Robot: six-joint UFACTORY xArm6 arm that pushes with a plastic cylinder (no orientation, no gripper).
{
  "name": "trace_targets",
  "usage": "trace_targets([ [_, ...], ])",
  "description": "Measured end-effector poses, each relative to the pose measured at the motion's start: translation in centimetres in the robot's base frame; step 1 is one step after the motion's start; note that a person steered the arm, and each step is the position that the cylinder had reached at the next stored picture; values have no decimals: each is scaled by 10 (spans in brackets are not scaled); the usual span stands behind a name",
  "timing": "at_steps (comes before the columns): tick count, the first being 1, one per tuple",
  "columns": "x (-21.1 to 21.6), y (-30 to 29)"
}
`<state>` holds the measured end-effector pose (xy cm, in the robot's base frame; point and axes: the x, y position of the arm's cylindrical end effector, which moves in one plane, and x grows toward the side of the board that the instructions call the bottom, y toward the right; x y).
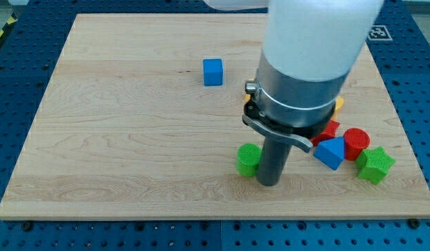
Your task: Push the green circle diagonally to the bottom left side of the yellow hexagon
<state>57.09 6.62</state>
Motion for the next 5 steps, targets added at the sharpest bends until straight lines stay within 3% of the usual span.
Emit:
trace_targets([
  [2,-39,-30],
  [3,-34,-71],
  [5,-29,-95],
])
